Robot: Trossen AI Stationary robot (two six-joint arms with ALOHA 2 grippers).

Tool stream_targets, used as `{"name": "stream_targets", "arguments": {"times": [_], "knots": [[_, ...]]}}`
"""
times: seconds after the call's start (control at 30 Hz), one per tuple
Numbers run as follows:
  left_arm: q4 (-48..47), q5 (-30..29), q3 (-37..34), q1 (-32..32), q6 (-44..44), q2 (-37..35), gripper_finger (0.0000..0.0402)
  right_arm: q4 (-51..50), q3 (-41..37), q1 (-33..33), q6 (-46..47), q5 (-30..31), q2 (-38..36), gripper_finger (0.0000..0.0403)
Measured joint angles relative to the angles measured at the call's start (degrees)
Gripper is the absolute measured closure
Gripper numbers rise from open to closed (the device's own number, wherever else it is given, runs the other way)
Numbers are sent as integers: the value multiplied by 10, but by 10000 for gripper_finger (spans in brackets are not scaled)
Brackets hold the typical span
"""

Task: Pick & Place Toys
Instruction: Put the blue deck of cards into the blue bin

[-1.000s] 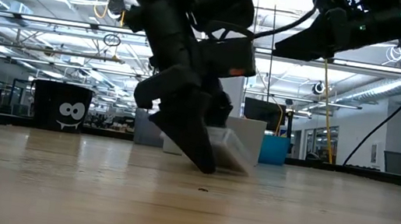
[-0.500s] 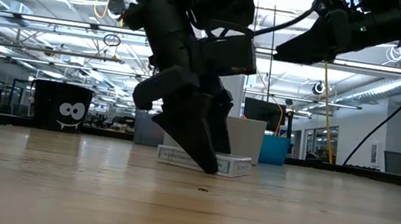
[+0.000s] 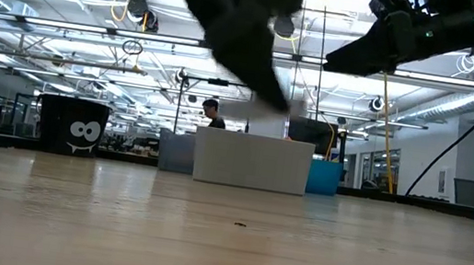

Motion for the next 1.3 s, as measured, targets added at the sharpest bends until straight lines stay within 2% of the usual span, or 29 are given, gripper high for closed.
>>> {"name": "stream_targets", "arguments": {"times": [0.2, 0.3, 0.37, 0.47, 0.53, 0.67, 0.9, 1.13, 1.23, 1.3], "knots": [[44, -49, 0, -3, 1, -102, 84, -16, 0, 0, 11, -1, 0, 9], [69, -82, 2, -11, 39, -141, 85, -11, 0, 1, 75, -1, 2, 9], [67, -130, 2, -22, 91, -155, 87, 4, -1, 4, 150, -6, 8, 9], [67, -232, 2, -33, 193, -157, 85, 50, -1, 15, 228, -56, 25, 9], [65, -298, 2, -39, 256, -150, 78, 110, -10, 32, 249, -90, 38, 9], [64, -375, 1, -41, 317, -117, 75, 241, -23, 67, 254, -87, 80, 9], [96, -393, 1, -50, 363, -82, 88, 367, -23, 78, 250, -10, 180, 9], [122, -401, 2, -57, 368, -76, 69, 458, -22, 69, 264, -15, 248, 13], [122, -400, 2, -56, 369, -74, 84, 466, -17, 69, 274, -15, 267, 35], [122, -398, 2, -54, 368, -74, 89, 469, -15, 70, 283, -16, 274, 63]]}}
